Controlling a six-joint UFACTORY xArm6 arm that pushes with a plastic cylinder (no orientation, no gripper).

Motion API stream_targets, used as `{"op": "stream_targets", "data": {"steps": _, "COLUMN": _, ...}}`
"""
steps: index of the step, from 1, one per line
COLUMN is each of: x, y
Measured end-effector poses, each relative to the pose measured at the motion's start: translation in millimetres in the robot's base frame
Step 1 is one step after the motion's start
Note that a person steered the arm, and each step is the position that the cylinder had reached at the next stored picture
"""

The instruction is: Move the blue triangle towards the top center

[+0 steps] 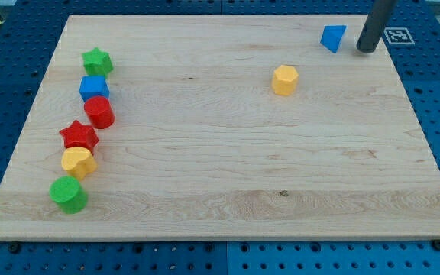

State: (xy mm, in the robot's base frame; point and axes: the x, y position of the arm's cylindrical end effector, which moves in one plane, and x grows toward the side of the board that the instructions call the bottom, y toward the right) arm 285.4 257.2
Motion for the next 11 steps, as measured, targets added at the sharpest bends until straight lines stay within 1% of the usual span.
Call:
{"op": "stream_targets", "data": {"steps": 1, "x": -5.5, "y": -9.9}}
{"op": "stream_targets", "data": {"steps": 3, "x": -18.9, "y": -72.6}}
{"op": "stream_targets", "data": {"steps": 5, "x": -38.7, "y": -84.5}}
{"op": "stream_targets", "data": {"steps": 7, "x": -38.7, "y": -105.2}}
{"op": "stream_targets", "data": {"steps": 11, "x": -39.1, "y": -194.0}}
